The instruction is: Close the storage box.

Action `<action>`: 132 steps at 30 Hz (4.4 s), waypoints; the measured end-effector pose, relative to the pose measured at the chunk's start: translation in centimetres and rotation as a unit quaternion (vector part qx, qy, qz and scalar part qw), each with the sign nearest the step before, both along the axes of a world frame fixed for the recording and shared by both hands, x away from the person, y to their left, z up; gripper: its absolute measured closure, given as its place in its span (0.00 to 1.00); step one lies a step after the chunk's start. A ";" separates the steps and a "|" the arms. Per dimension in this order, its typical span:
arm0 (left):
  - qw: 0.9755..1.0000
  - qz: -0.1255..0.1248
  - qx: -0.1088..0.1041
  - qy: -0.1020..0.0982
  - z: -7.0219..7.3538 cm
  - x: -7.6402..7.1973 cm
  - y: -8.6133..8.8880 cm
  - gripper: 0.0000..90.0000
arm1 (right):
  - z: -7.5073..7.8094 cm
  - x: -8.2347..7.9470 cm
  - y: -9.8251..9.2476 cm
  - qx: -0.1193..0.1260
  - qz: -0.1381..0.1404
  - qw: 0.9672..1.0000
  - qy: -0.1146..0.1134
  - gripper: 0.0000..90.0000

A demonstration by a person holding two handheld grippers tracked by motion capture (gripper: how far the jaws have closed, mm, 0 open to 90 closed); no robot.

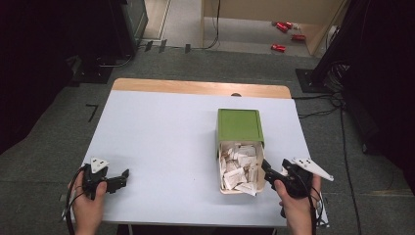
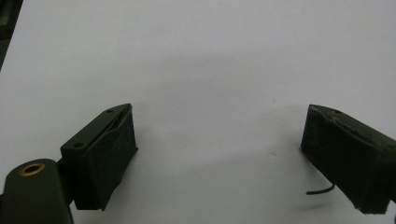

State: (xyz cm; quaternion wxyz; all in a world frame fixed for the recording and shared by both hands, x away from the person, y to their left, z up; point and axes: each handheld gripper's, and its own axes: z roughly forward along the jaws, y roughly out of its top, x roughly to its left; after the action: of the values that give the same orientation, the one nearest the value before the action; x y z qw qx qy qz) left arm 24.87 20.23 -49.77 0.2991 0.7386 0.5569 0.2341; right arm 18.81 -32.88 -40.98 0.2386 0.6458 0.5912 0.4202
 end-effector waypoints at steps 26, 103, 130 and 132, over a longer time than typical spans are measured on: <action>1.000 0.000 -0.001 0.000 0.0 0.0 0.0 0.12 | -2.5 0.0 1.3 -0.025 0.009 0.999 0.029 0.65; 1.000 0.000 0.000 0.000 0.0 0.0 0.0 0.12 | -3.7 2.3 4.8 -0.043 -0.077 0.996 0.023 0.99; 1.000 0.000 0.000 0.000 0.0 0.0 0.0 0.12 | -3.4 -0.5 3.9 -0.038 0.063 0.997 -0.016 0.48; 1.000 0.000 0.000 0.000 0.0 0.0 0.0 0.12 | -3.9 -0.9 4.1 -0.055 0.083 0.995 -0.007 0.39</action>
State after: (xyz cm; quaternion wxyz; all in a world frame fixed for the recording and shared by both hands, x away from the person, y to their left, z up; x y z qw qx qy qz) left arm 24.88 20.24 -49.76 0.2992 0.7387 0.5571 0.2335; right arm 17.89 -28.79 -44.85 0.2425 0.5770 0.6634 0.4100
